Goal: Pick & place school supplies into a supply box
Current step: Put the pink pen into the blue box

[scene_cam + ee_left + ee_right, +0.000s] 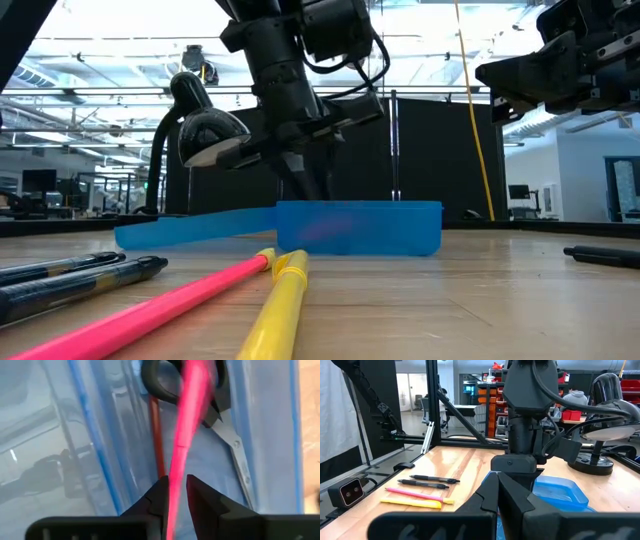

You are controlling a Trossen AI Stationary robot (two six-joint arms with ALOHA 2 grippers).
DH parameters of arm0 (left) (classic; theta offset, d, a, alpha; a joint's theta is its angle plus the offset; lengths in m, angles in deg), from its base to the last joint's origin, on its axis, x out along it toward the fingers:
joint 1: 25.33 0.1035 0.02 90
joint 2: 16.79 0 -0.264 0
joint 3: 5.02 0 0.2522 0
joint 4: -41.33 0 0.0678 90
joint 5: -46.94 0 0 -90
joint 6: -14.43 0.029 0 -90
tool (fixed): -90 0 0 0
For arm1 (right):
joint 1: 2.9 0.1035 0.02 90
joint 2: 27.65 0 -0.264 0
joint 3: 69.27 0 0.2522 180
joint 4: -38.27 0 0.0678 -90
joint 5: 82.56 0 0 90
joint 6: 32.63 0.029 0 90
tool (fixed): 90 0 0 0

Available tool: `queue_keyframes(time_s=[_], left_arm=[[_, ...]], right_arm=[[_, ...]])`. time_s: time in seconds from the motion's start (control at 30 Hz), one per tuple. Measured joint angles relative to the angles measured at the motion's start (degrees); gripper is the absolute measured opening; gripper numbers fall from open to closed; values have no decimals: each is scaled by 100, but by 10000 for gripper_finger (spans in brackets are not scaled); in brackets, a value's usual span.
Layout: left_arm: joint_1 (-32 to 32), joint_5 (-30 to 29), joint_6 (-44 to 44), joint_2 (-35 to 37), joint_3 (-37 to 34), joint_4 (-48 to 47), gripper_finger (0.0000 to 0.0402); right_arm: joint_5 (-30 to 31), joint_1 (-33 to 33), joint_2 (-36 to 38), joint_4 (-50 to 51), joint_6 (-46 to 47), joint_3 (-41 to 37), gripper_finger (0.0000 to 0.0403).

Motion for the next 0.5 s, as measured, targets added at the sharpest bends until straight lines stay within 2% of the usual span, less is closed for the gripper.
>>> queue_keyframes(time_s=[0.17, 0.27, 0.4, 0.5], left_arm=[[0, -16, -133, -110, 9, -82, 75], [0, -47, 90, -122, 8, 133, 76], [20, -33, 1166, 52, 171, 443, 76], [-5, -27, 2071, 476, 540, 391, 76]], right_arm=[[0, 0, -1, 1, 0, 0, 0], [2, 0, -1, 34, 0, 1, 0], [0, 0, 0, 87, 0, 2, 0], [2, 0, 0, 84, -22, 0, 0]])
